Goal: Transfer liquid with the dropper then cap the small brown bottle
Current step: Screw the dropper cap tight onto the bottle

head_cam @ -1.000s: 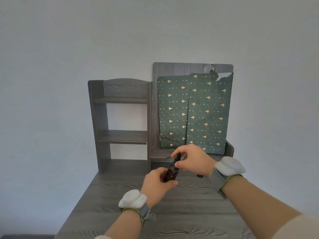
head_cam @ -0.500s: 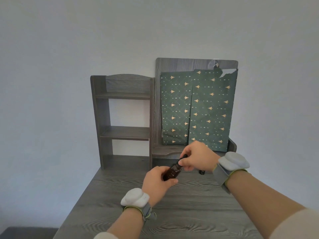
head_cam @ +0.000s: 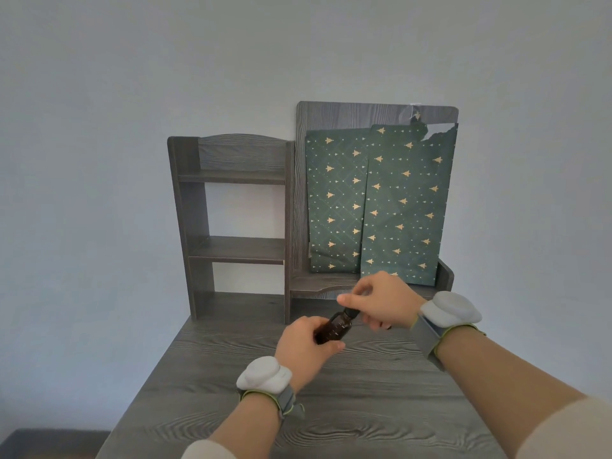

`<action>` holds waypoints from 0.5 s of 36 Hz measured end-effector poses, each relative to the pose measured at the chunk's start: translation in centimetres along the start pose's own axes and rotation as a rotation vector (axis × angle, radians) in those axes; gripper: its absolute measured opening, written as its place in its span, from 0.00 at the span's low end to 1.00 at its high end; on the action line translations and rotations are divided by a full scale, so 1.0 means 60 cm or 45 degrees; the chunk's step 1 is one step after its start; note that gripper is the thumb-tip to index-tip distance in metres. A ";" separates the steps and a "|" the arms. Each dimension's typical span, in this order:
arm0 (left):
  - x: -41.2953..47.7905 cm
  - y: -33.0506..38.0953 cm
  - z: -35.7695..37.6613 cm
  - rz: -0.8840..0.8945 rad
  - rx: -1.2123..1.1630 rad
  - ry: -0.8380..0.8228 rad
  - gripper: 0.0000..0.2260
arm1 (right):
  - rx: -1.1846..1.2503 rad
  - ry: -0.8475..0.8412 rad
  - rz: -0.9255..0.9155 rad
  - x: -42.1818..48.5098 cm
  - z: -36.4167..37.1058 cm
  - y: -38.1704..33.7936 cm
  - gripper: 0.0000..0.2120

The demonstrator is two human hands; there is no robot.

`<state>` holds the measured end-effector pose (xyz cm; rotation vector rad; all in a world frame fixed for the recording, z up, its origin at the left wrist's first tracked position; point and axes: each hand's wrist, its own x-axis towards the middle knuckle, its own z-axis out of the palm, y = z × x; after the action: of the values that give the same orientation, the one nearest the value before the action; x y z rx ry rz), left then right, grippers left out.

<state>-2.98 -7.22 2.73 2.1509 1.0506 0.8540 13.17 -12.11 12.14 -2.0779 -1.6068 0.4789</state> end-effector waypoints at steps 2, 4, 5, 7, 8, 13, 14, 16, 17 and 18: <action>0.000 0.001 -0.001 -0.009 0.023 0.002 0.18 | 0.021 -0.037 -0.031 -0.001 -0.002 -0.002 0.10; 0.001 0.002 -0.001 -0.013 0.049 0.019 0.18 | 0.037 -0.080 -0.066 -0.002 -0.001 -0.005 0.05; 0.001 0.002 -0.001 -0.018 0.057 0.030 0.18 | 0.045 -0.093 -0.075 -0.002 0.001 -0.006 0.04; 0.002 0.004 0.000 -0.027 0.065 0.058 0.17 | 0.037 -0.109 -0.061 -0.002 0.004 -0.007 0.05; 0.002 0.004 0.000 -0.035 0.067 0.072 0.17 | 0.022 -0.116 -0.047 -0.002 0.006 -0.007 0.10; 0.001 0.002 0.002 -0.066 0.076 0.118 0.17 | 0.018 -0.083 -0.033 -0.001 0.011 -0.003 0.23; 0.001 0.002 0.002 -0.069 0.076 0.117 0.17 | 0.056 -0.067 -0.043 -0.001 0.012 -0.003 0.21; 0.001 0.002 0.002 -0.073 0.078 0.108 0.17 | 0.138 -0.073 -0.065 -0.001 0.010 -0.002 0.15; 0.001 0.002 0.002 -0.078 0.075 0.104 0.17 | 0.155 -0.092 -0.079 -0.001 0.009 -0.002 0.13; 0.002 0.002 0.001 -0.084 0.069 0.104 0.17 | 0.157 -0.112 -0.088 0.000 0.008 -0.003 0.12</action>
<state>-2.83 -7.22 2.82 2.1289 1.1921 0.8985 12.77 -12.03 11.85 -1.9281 -1.6492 0.6365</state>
